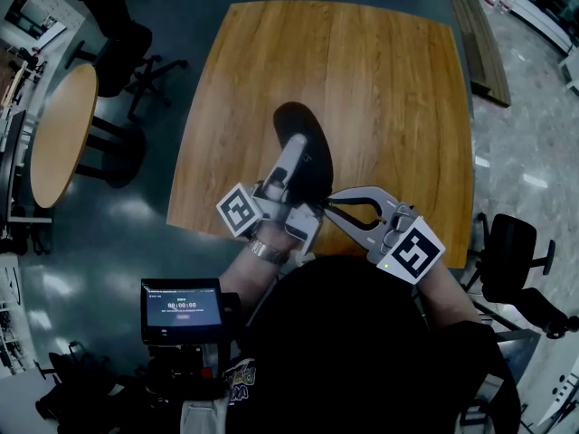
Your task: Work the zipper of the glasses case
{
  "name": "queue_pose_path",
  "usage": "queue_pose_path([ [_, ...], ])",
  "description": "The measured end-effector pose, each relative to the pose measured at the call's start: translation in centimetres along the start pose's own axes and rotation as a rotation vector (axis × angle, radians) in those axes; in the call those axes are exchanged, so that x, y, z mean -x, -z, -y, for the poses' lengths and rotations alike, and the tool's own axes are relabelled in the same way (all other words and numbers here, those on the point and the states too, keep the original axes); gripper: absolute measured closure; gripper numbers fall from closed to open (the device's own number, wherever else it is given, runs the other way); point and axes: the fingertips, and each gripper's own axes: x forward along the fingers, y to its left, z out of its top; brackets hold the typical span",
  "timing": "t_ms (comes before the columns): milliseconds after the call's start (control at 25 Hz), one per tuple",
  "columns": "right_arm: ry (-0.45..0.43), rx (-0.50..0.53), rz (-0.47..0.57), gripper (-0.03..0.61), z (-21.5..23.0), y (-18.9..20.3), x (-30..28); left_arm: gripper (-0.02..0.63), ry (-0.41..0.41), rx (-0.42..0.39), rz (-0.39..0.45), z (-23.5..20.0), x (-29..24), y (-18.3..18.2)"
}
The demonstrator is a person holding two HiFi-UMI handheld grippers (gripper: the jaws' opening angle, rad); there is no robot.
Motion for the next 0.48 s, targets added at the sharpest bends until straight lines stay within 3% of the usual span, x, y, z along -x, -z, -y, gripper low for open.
queue_pose_path([
  [120, 0.122, -0.099, 0.067, 0.547, 1.1, -0.4, 0.7, 0.353, -0.001, -0.037, 0.013, 0.3, 0.2, -0.4],
  [280, 0.277, -0.273, 0.151, 0.427, 3.5, -0.6, 2.0, 0.353, -0.021, -0.127, 0.037, 0.5, 0.4, -0.8],
  [440, 0.276, -0.385, 0.158, 0.297, 4.7, -0.1, 1.3, 0.353, -0.029, -0.156, 0.001, 0.0, 0.2, 0.9],
  [480, 0.264, -0.41, 0.146, 0.29, 4.7, 0.1, 0.9, 0.353, -0.028, -0.175, -0.017, 0.0, 0.1, 1.4],
])
